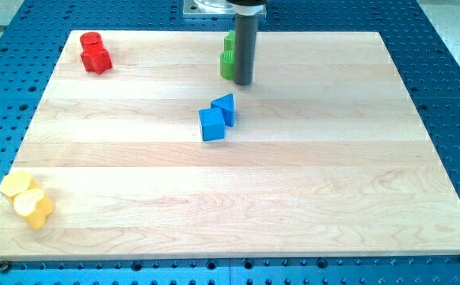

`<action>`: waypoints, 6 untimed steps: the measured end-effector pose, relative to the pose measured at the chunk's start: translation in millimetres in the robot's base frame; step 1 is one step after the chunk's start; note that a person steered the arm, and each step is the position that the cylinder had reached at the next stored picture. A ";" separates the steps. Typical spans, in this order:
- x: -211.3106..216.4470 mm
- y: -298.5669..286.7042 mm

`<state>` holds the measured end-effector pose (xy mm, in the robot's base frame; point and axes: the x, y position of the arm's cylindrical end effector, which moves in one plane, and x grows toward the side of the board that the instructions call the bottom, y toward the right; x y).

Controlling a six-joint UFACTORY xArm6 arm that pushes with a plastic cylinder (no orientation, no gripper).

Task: Move the green circle into the green star

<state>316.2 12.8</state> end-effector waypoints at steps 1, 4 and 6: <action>-15.2 -26.7; -25.9 -58.6; -25.7 -27.6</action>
